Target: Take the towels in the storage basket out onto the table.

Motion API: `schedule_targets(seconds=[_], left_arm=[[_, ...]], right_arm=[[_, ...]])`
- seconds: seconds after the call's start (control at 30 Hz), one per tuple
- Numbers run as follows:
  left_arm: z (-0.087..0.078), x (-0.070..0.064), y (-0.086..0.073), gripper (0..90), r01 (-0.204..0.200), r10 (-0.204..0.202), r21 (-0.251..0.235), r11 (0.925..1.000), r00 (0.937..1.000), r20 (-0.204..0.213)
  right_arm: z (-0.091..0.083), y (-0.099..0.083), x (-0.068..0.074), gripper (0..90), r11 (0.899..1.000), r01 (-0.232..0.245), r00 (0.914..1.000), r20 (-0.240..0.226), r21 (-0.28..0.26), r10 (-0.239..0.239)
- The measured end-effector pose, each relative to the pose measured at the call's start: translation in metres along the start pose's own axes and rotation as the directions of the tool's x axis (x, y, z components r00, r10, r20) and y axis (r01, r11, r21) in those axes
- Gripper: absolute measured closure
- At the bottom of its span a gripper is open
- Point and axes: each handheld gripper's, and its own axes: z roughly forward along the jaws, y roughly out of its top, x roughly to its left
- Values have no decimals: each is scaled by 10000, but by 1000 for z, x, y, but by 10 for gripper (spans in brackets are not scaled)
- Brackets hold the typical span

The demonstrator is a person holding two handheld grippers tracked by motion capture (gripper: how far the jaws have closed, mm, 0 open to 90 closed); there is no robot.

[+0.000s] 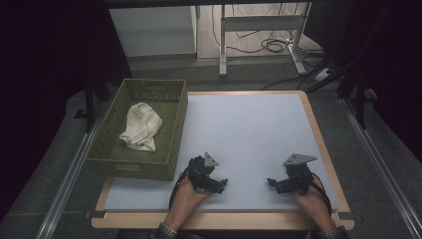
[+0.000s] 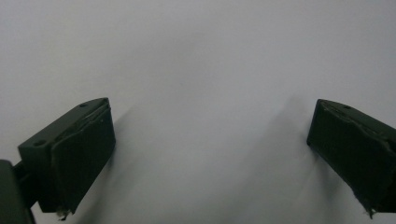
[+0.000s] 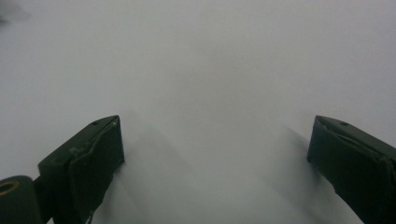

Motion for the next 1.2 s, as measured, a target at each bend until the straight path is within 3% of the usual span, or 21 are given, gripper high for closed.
schedule_targets(seconds=[0.53, 0.73, 1.2], left_arm=[[0, 0, 1, 9, -62, 61, 67, 10000, 10000, 65], [-4, 0, 6, 32, -53, 53, 7, 10000, 9996, 266], [-18, 1, 32, 40, -307, 310, -77, 9995, 9988, 384]], right_arm=[[0, 0, 0, 35, 10000, 4, 10000, 4, -5, -4], [0, 0, 0, 35, 10000, -1, 10000, 2, -4, 1], [0, 0, 0, 35, 10000, 1, 10000, 8, -10, -1]])
